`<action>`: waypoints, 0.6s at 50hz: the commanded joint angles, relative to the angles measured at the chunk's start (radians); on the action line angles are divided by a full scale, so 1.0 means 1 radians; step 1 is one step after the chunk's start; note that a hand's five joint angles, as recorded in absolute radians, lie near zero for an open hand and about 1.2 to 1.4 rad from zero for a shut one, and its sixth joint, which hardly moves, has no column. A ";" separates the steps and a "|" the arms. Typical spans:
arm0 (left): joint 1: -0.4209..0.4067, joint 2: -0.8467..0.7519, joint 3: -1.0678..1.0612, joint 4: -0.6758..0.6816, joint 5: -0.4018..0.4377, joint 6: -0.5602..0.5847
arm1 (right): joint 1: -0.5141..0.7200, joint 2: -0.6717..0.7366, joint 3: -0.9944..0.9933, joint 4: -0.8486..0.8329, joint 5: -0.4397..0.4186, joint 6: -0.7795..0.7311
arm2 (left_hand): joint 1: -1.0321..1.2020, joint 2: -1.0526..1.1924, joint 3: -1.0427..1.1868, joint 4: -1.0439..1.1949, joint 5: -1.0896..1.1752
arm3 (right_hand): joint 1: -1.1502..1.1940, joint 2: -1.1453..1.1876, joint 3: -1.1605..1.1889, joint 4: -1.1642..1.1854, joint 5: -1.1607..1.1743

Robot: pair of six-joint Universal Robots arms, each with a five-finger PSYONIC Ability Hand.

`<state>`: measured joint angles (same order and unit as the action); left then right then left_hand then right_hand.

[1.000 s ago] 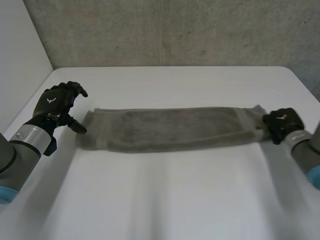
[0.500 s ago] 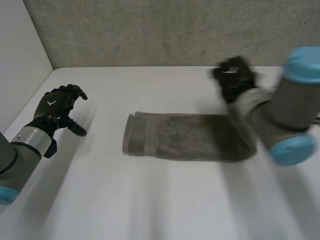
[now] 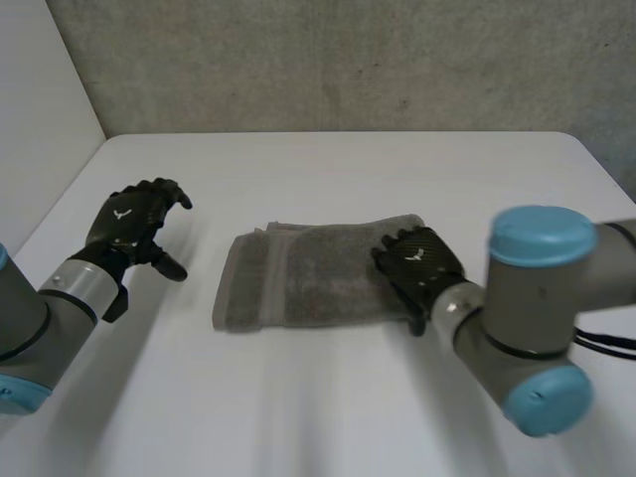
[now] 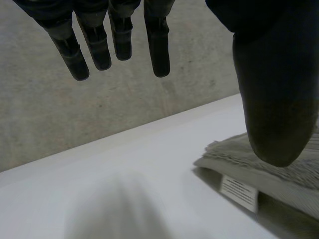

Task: Fold the towel.

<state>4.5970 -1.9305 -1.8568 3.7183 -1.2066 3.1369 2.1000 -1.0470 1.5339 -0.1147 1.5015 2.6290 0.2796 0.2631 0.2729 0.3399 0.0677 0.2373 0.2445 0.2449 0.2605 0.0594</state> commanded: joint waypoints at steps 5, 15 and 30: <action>-0.090 -0.004 -0.010 0.000 0.012 0.009 | -0.172 -0.084 0.256 -0.218 -0.107 0.063 | -0.046 -0.029 -0.039 -0.106 -0.008 | 0.106 0.098 0.098 0.082 0.109; -0.121 -0.010 -0.027 0.002 0.015 0.015 | -0.184 -0.041 0.264 -0.279 -0.136 0.092 | -0.048 -0.032 -0.042 -0.109 -0.011 | 0.458 0.451 0.450 0.435 0.461; -0.118 -0.018 -0.028 0.002 0.015 0.025 | -0.169 -0.035 0.256 -0.284 -0.142 0.220 | -0.054 -0.038 -0.048 -0.115 -0.017 | 0.320 0.313 0.313 0.297 0.324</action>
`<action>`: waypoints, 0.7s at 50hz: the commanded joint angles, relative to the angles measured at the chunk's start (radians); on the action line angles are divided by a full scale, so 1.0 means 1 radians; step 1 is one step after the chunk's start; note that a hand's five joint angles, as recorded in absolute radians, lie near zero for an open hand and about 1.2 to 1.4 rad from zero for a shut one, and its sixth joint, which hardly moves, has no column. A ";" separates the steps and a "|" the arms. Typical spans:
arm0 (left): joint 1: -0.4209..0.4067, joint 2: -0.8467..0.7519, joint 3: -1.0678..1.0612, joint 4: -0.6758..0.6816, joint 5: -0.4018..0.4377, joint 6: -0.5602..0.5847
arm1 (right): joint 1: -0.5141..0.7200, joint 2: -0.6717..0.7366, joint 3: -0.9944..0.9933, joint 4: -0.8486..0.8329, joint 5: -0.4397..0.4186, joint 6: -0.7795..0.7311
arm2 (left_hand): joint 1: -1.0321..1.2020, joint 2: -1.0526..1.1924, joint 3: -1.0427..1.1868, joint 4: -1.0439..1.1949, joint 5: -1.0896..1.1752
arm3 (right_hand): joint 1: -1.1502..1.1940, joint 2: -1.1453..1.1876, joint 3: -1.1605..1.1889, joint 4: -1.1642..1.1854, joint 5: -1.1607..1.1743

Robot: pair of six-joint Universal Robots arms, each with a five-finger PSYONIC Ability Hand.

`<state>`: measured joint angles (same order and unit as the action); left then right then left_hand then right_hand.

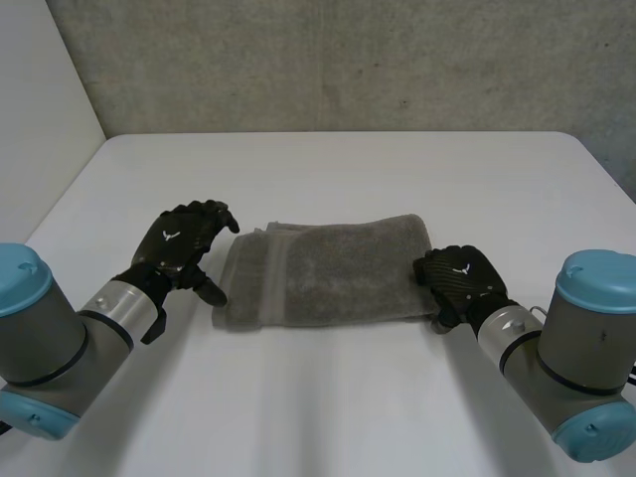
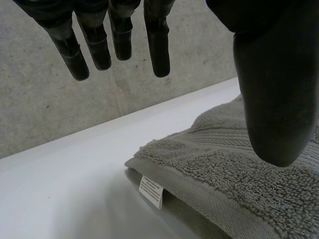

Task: Fold the towel.

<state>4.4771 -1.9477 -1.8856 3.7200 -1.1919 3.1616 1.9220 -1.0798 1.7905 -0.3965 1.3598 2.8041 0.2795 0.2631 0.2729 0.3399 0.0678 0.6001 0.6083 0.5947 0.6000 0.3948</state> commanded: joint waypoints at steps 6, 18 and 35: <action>0.001 0.000 0.000 0.000 0.000 0.000 | 0.011 0.023 -0.002 -0.042 0.001 0.049 | -0.060 -0.044 -0.054 -0.121 -0.023 | 0.066 0.058 0.072 0.066 0.097; 0.005 0.004 -0.001 0.000 -0.002 0.000 | -0.050 -0.046 0.052 -0.010 0.010 0.022 | -0.066 -0.050 -0.059 -0.126 -0.029 | 0.796 0.788 0.802 0.796 0.827; 0.008 0.130 0.108 -0.080 -0.014 -0.018 | 0.016 -0.238 -0.090 0.369 0.001 -0.343 | -0.081 -0.064 -0.074 -0.141 -0.043 | 0.796 0.788 0.802 0.796 0.827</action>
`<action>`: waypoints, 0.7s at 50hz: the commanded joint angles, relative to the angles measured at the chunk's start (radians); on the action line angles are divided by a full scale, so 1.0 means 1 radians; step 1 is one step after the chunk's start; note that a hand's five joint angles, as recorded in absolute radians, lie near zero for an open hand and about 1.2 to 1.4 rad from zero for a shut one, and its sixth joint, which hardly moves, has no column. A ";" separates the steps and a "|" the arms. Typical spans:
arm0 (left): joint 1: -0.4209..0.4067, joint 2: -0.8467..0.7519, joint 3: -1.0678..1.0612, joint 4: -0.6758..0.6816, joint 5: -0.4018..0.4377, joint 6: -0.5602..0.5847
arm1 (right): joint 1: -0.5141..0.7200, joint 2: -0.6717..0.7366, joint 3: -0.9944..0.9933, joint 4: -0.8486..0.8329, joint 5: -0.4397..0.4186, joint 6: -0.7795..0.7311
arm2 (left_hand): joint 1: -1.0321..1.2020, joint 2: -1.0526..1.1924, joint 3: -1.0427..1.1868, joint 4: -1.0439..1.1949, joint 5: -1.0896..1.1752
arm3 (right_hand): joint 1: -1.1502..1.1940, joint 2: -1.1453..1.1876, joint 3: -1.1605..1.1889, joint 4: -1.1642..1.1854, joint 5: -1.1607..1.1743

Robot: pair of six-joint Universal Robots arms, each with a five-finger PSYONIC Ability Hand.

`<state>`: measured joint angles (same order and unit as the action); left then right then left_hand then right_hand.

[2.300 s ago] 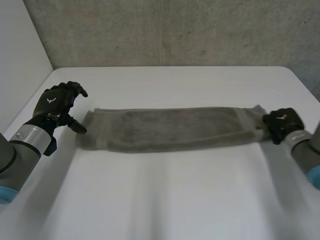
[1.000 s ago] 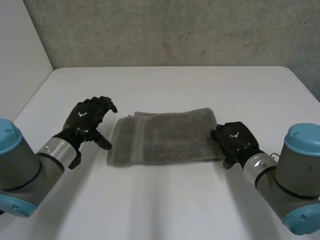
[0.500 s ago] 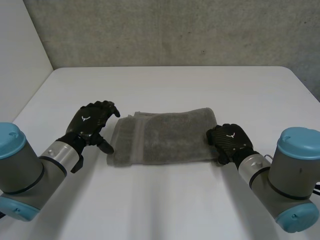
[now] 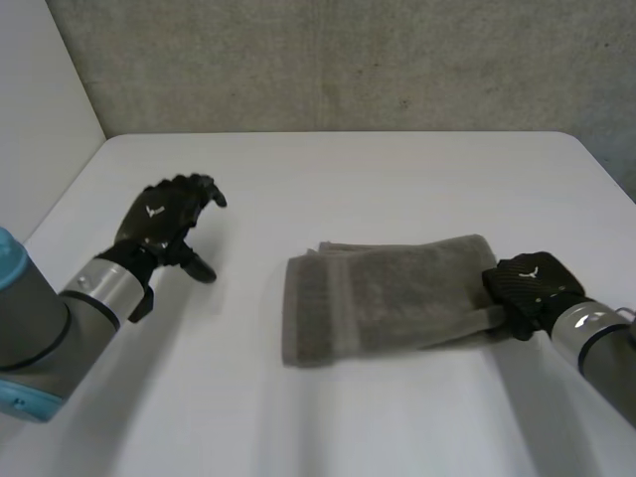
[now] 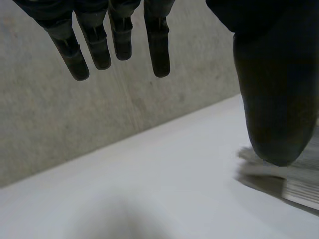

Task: Fold the towel.

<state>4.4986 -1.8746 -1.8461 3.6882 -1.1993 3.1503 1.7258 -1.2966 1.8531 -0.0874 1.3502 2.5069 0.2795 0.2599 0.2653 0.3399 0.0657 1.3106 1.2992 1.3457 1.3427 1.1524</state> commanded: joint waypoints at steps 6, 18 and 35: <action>-0.065 0.088 0.169 -0.096 -0.011 -0.076 | 0.423 0.060 -0.288 0.057 0.015 0.076 | -0.081 -0.061 -0.067 -0.141 -0.041 | 0.086 0.097 0.051 0.054 0.069; -0.119 0.022 0.223 -0.089 -0.141 -0.225 | 0.706 0.312 -0.425 0.058 0.105 0.050 | -0.086 -0.067 -0.072 -0.147 -0.047 | -0.712 -0.701 -0.747 -0.744 -0.728; -0.193 -0.095 0.252 -0.099 -0.146 -0.233 | 0.459 0.069 -0.267 -0.014 0.152 0.276 | -0.078 -0.058 -0.064 -0.138 -0.038 | -1.136 -1.125 -1.171 -1.168 -1.152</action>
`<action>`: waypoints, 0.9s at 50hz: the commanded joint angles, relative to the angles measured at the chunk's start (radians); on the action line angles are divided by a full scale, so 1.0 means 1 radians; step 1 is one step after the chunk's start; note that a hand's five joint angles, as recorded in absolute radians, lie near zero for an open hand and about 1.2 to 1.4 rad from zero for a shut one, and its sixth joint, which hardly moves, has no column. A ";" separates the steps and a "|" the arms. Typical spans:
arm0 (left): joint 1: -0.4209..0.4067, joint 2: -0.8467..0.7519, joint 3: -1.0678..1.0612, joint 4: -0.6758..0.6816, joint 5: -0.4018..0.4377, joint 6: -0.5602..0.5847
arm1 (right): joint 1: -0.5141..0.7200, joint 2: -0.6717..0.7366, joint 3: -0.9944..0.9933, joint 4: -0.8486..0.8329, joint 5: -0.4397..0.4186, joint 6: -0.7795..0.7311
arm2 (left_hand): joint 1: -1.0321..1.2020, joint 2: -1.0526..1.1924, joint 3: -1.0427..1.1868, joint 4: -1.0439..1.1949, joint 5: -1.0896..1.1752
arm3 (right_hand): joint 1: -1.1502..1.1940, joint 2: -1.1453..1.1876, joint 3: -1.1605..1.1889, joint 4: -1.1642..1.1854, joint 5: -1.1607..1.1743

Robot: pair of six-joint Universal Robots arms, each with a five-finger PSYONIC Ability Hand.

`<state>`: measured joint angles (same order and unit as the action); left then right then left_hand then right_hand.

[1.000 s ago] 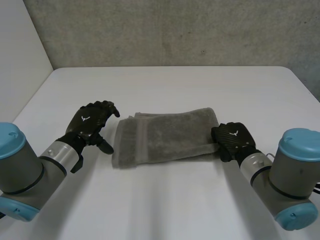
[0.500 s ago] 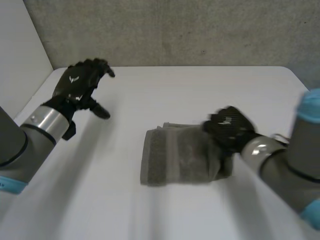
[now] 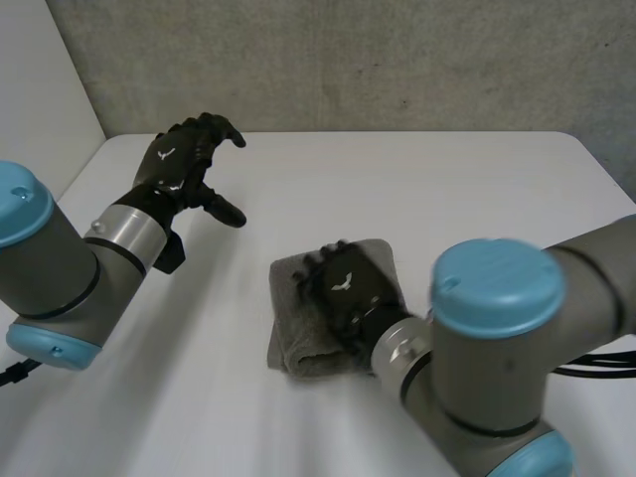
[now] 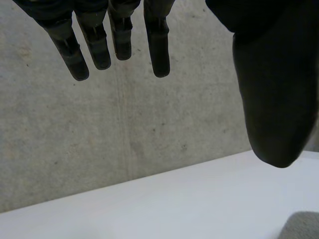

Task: Fold the towel.

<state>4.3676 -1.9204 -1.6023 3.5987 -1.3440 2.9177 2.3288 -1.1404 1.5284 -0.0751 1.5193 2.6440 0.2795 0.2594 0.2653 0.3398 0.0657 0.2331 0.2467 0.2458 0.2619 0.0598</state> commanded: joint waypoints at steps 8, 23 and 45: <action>-0.154 -0.094 -0.021 -0.032 -0.006 0.000 | -0.279 -0.045 0.064 -0.025 -0.073 0.295 | -0.078 -0.058 -0.063 -0.138 -0.038 | -0.059 -0.072 -0.071 -0.087 -0.060; -0.177 -0.253 -0.007 -0.109 -0.024 0.001 | -0.339 0.142 0.033 -0.037 -0.215 0.418 | -0.075 -0.055 -0.061 -0.135 -0.035 | -0.059 -0.072 -0.071 -0.087 -0.060; -0.158 0.044 0.054 -0.195 -0.021 0.009 | -0.322 -0.209 -0.010 0.024 -0.087 0.435 | -0.089 -0.069 -0.075 -0.150 -0.050 | -0.059 -0.072 -0.071 -0.087 -0.060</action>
<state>4.1995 -1.9909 -1.5816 3.4470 -1.3666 2.9225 2.0023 -1.2203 1.5457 -0.0844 1.3446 3.0751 0.2795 0.2576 0.2601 0.3399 0.0642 0.2244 0.2466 0.2404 0.2617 0.0598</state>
